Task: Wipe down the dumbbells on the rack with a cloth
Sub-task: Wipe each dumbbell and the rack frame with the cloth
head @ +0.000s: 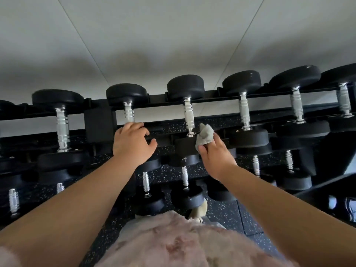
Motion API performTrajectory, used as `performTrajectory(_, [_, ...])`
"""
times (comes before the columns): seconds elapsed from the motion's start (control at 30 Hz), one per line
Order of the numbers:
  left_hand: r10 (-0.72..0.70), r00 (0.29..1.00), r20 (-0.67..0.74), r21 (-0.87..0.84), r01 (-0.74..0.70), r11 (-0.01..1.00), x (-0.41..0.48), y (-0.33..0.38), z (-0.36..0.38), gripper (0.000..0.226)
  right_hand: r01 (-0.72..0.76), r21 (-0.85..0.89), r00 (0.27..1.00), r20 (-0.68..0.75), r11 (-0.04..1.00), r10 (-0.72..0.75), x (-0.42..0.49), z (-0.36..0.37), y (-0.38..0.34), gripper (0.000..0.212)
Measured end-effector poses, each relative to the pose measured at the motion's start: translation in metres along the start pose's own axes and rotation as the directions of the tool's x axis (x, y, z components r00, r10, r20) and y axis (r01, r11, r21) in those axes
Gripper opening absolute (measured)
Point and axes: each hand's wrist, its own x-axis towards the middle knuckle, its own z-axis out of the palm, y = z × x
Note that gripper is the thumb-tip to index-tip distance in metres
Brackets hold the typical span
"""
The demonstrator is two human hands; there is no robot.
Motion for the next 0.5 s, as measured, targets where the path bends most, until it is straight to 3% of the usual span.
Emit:
performTrajectory(0.07, [0.046, 0.997, 0.069, 0.126, -0.055, 0.991, 0.005, 0.0, 0.002, 0.051, 0.027, 0.03, 0.998, -0.057, 0.999, -0.025, 0.004, 0.008, -0.014, 0.06])
performTrajectory(0.17, [0.151, 0.96, 0.234, 0.313, -0.222, 0.923, 0.012, -0.001, 0.003, 0.06, 0.156, -0.159, 0.976, -0.124, 0.975, -0.176, 0.008, 0.014, -0.03, 0.055])
performTrajectory(0.3, [0.173, 0.959, 0.226, 0.278, -0.234, 0.932, 0.013, -0.005, 0.001, 0.054, 0.411, -0.341, 0.882, -0.086, 0.846, -0.463, 0.019, 0.016, -0.031, 0.047])
performTrajectory(0.43, [0.154, 0.957, 0.246, 0.179, -0.201, 0.963, 0.014, -0.003, -0.003, 0.046, 0.582, -0.282, 0.764, -0.131, 0.763, -0.632, 0.032, 0.006, -0.003, 0.045])
performTrajectory(0.5, [0.171, 0.954, 0.246, 0.161, -0.214, 0.964, 0.014, -0.004, -0.004, 0.046, 0.584, -0.219, 0.775, -0.136, 0.782, -0.617, 0.033, 0.003, 0.016, 0.048])
